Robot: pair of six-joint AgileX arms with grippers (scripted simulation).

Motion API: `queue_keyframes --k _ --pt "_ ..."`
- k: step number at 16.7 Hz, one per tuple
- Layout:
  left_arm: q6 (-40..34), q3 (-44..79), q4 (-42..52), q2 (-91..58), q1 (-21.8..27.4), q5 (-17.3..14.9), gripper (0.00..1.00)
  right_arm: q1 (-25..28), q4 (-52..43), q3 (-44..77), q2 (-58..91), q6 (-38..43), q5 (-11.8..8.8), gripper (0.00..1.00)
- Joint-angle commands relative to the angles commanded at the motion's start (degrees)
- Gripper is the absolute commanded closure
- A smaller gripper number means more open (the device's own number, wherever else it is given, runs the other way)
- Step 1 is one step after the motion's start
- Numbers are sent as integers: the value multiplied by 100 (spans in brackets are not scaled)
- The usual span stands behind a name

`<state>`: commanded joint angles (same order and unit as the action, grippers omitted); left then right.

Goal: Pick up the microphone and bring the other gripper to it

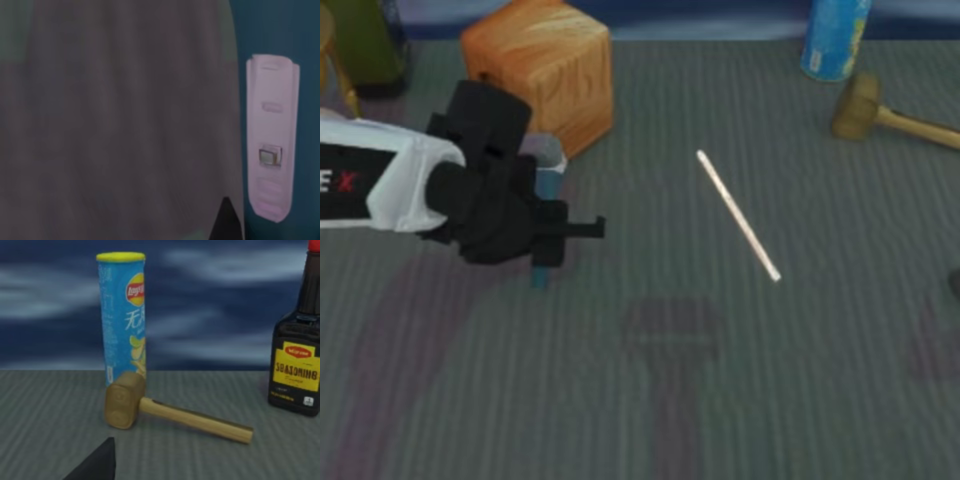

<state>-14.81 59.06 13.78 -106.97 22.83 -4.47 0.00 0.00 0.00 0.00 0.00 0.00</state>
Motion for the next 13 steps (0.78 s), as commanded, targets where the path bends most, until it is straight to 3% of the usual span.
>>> queue_keyframes --k 8,13 --pt "992 -1147 -4107 983 -131 -1358 100 0 0 0 0 0 0 0" --pt "1482 -1620 -5750 1659 -212 -1973 100 0 0 0 0 0 0 0"
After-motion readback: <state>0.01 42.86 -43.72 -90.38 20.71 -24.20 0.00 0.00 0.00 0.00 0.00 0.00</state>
